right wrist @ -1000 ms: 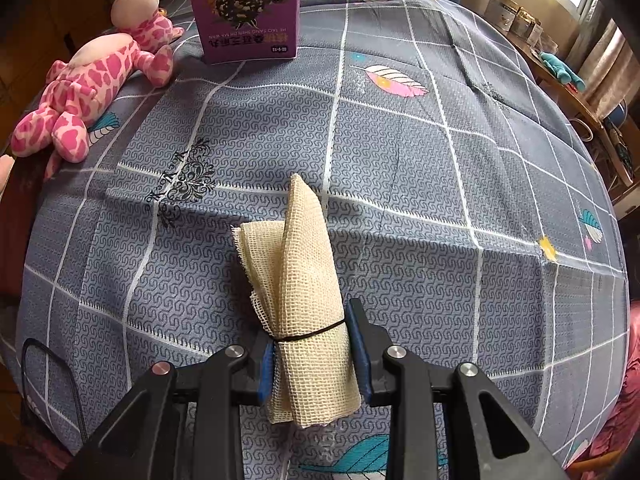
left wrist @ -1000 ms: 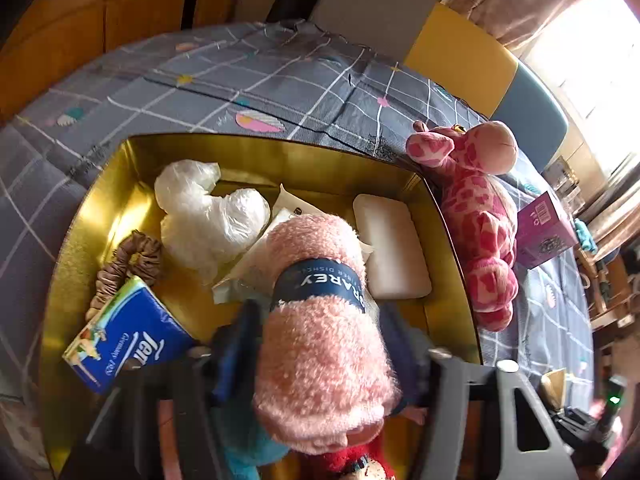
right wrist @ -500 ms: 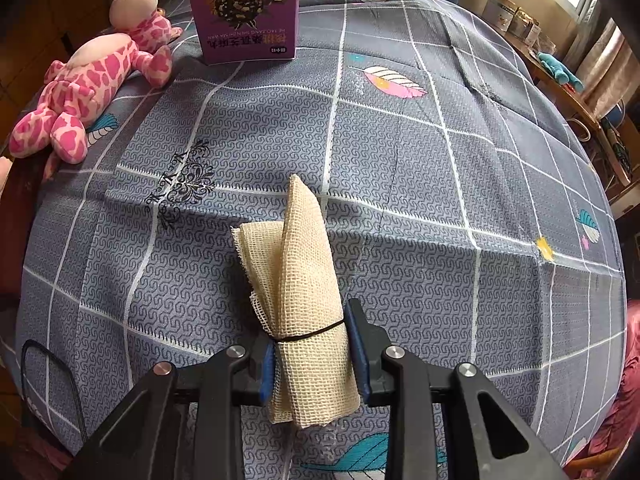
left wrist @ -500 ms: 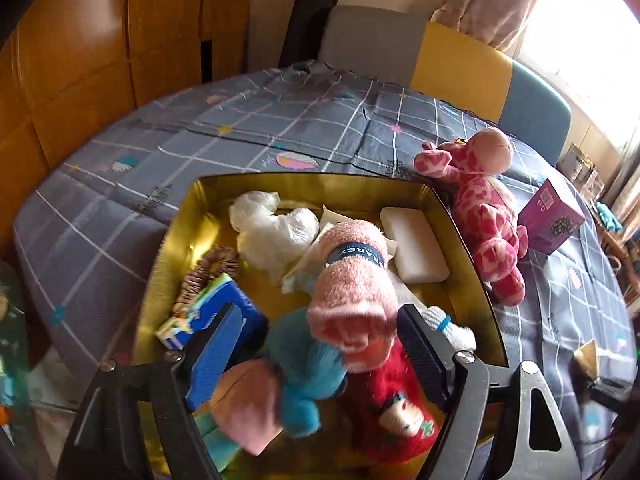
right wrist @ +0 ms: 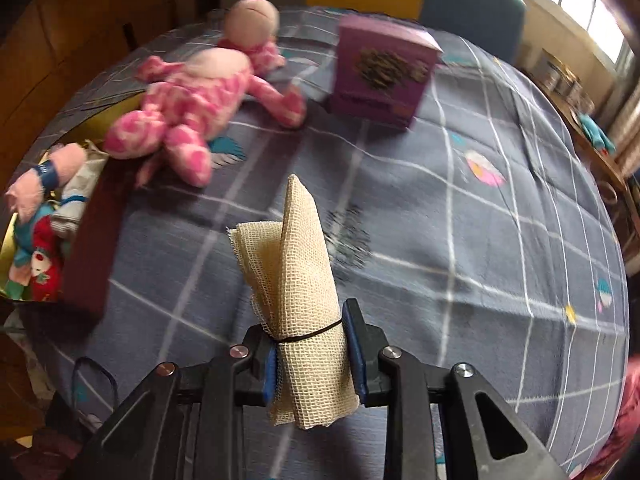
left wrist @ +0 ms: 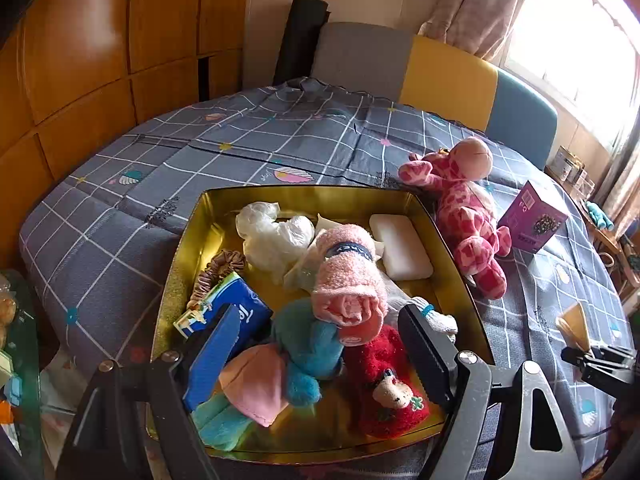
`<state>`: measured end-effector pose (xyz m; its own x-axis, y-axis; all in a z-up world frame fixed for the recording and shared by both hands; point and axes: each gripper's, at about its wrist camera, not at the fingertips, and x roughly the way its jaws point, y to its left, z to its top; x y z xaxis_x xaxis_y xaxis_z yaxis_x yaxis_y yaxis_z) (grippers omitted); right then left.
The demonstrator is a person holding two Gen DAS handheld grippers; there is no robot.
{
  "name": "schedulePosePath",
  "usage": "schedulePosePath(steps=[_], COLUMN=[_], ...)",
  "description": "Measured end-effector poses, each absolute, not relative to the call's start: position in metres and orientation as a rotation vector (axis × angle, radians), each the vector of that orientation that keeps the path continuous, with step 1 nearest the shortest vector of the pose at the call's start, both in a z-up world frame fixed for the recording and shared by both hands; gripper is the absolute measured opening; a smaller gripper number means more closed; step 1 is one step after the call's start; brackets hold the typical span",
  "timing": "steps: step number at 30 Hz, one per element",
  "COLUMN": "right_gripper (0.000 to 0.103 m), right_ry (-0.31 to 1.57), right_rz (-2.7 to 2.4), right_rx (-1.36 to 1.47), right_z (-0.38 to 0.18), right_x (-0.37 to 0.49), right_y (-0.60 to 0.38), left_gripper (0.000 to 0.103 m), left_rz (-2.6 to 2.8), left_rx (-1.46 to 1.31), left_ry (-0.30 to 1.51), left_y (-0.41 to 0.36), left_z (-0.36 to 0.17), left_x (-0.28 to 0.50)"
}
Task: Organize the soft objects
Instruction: 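Carry the beige mesh cloth into the gold tray and open the right gripper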
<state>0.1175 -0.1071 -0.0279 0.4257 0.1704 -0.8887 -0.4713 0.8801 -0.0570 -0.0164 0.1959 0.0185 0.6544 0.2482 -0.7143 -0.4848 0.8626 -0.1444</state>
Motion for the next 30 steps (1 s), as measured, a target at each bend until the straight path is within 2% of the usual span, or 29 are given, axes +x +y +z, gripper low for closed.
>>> schedulePosePath(steps=[19, 30], right_gripper=[0.027, 0.027], right_ry=[1.001, 1.056], right_rz=[0.783, 0.764], right_rx=[-0.287, -0.291], right_z=[0.02, -0.006], right_x=[0.091, 0.109], right_y=[0.073, 0.127], left_gripper=[0.083, 0.084], left_rz=[0.442, 0.474], left_rx=[-0.374, -0.423], left_ry=[0.739, 0.741], left_y=[0.209, 0.226], left_z=[0.017, 0.01], left_x=[-0.031, -0.043])
